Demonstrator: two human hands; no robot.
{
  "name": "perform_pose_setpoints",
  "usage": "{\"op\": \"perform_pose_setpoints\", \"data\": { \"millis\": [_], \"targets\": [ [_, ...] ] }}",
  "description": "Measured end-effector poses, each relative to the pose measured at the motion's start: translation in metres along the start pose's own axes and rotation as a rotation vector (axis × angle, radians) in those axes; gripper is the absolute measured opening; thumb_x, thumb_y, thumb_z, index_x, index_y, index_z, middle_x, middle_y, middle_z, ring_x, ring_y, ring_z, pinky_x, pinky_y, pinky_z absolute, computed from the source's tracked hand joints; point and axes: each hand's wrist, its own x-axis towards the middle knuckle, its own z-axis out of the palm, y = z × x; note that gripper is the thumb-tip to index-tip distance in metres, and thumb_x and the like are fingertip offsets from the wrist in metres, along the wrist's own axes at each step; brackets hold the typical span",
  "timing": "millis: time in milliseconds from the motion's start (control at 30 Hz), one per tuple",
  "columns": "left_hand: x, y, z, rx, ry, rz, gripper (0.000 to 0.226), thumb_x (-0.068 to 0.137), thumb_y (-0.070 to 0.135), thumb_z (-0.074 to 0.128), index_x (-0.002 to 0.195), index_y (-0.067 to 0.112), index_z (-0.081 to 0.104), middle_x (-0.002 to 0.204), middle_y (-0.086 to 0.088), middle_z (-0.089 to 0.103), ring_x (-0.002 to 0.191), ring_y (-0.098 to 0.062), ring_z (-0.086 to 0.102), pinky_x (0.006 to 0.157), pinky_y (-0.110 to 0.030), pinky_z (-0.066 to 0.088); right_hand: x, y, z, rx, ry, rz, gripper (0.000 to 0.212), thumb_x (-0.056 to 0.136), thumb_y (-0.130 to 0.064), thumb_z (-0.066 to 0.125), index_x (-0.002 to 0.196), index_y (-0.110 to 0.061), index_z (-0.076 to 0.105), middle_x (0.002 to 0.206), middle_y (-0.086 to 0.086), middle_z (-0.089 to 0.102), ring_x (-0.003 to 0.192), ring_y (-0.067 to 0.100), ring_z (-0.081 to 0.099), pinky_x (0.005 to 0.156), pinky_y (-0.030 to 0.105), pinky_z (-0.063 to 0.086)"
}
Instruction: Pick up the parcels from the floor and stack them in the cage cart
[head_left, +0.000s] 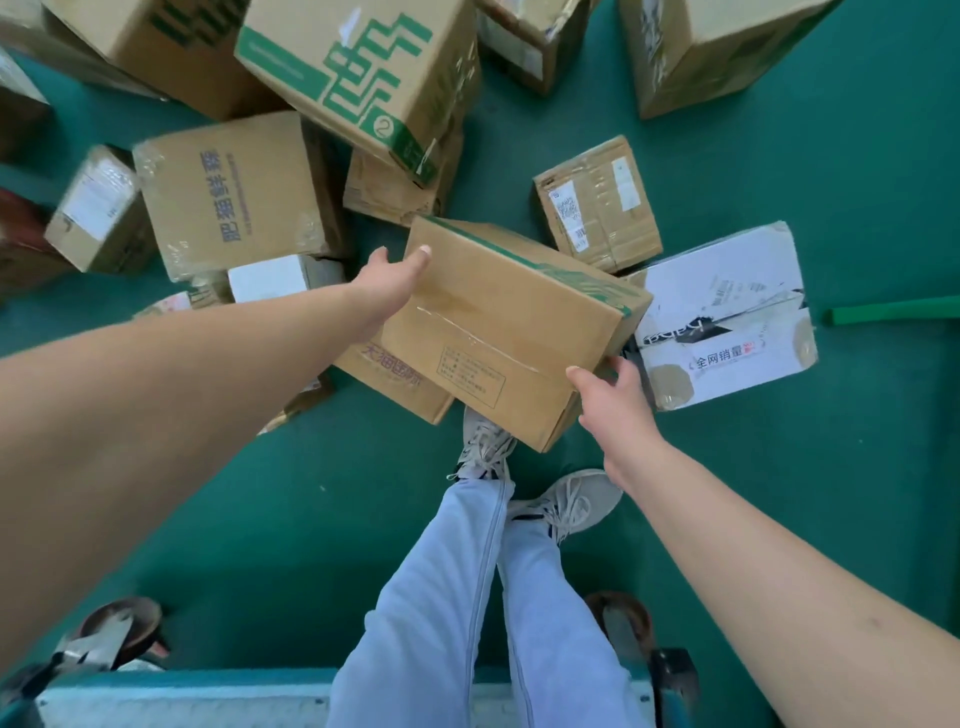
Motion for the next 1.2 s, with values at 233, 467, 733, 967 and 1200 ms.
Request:
{"op": "perform_pose_setpoints", "data": {
  "millis": [233,467,733,967,1200],
  "targets": [
    [0.043,-0.009,0.01,-0.044,-0.032,-0.016,0.08,0.099,0.072,0.037,0.159,0.019,0.031,0.157,-0.003,0.043,0.145,-0.029,0.04,0.122,-0.047,0.026,0.024,0.011,0.028,0.06,0.108,-0.079,0.078,0.095,-0.027,0.065,0.159,-0.028,0.019,0.152,-0.006,0.039,0.116,0.016,0.055,0.091,0.034,0.043],
    [0.03,-0.007,0.003,-0.027,-0.079,0.032,0.086,0.095,0.075,0.043,0.16,0.023,0.026,0.155,-0.002,0.044,0.138,-0.028,0.044,0.116,-0.048,0.03,0.011,0.009,0.032,0.025,0.081,-0.059,0.095,0.094,-0.035,0.07,0.162,-0.019,0.006,0.162,-0.003,0.024,0.124,0.017,0.043,0.099,0.035,0.034],
    [-0.096,0.022,-0.062,0.045,-0.123,0.183,0.085,0.092,0.074,0.052,0.157,0.024,0.031,0.135,0.002,0.051,0.116,-0.019,0.048,0.101,-0.044,0.038,-0.101,-0.022,0.002,-0.004,0.091,-0.072,0.091,0.091,-0.044,0.071,0.156,-0.02,0.012,0.166,-0.002,0.02,0.147,0.023,0.032,0.116,0.045,0.03],
    [-0.288,0.04,-0.167,-0.009,-0.078,0.292,0.098,0.079,0.079,0.064,0.156,0.029,0.03,0.15,0.002,0.046,0.126,-0.021,0.053,0.108,-0.044,0.046,-0.275,-0.12,-0.042,-0.026,0.063,-0.201,0.085,0.092,-0.038,0.073,0.154,-0.017,0.018,0.154,-0.001,0.04,0.134,0.02,0.045,0.101,0.036,0.034],
    [-0.473,0.024,-0.24,-0.106,0.049,0.418,0.09,0.085,0.068,0.069,0.155,0.042,0.017,0.146,0.01,0.048,0.123,-0.022,0.058,0.107,-0.047,0.05,-0.424,-0.197,-0.069,-0.052,-0.01,-0.385,0.079,0.092,-0.035,0.073,0.153,-0.017,0.025,0.143,-0.003,0.05,0.124,0.02,0.053,0.099,0.039,0.042]
  ]
}}
